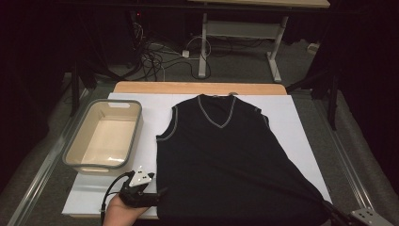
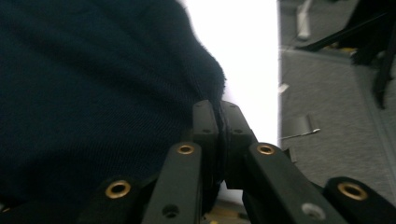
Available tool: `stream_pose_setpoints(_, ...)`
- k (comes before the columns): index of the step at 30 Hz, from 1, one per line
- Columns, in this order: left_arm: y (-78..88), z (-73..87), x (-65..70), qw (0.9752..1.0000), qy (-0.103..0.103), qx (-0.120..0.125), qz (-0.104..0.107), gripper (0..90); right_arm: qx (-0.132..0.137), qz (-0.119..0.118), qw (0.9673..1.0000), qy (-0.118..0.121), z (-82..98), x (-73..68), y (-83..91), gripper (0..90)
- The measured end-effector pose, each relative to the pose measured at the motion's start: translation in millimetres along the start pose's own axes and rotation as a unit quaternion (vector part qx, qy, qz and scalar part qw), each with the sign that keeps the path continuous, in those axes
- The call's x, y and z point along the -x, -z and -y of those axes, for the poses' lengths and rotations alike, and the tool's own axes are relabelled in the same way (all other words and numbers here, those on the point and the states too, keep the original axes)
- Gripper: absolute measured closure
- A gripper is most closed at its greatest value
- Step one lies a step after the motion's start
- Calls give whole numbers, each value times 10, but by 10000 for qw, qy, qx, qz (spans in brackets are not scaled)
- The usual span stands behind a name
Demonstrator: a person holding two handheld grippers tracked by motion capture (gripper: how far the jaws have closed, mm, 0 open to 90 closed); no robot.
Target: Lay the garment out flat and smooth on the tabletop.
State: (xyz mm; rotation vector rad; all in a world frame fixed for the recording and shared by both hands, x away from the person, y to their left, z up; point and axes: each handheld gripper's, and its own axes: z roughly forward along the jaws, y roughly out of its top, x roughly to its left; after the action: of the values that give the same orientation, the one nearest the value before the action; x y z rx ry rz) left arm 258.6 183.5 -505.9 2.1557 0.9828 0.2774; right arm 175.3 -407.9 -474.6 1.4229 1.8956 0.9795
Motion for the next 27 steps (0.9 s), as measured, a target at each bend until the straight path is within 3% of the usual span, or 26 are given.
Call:
stream_pose_setpoints(3,17,22,39,10000,-23,53,51,392,9,-119,9999,10,-53,-71,-68,647)
stream_pose_setpoints(5,25,37,77,9999,-47,100,113,525,102,-153,9998,53,-109,-108,-83,591)
stream_pose_setpoints(7,33,46,110,9994,-192,110,260,717,181,-171,9996,92,-172,-148,-109,540)
stream_pose_setpoints(9,41,66,147,9990,-330,155,254,828,235,-209,9994,144,-215,-173,-141,491)
stream_pose_setpoints(13,114,133,146,9987,-364,263,239,854,296,-355,9987,216,-312,-217,-274,404)
stream_pose_setpoints(17,370,293,113,9986,-296,434,105,856,408,-447,9978,259,-443,-267,-416,367)
stream_pose_setpoints(20,553,455,61,9989,-200,410,-40,857,433,-477,9976,249,-531,-296,-507,357)
stream_pose_setpoints(24,706,656,-44,9993,70,338,-110,856,352,-593,9975,180,-595,-321,-621,362)
stream_pose_setpoints(27,690,682,-38,9995,104,299,-94,854,44,-696,9975,137,-591,-339,-739,458)
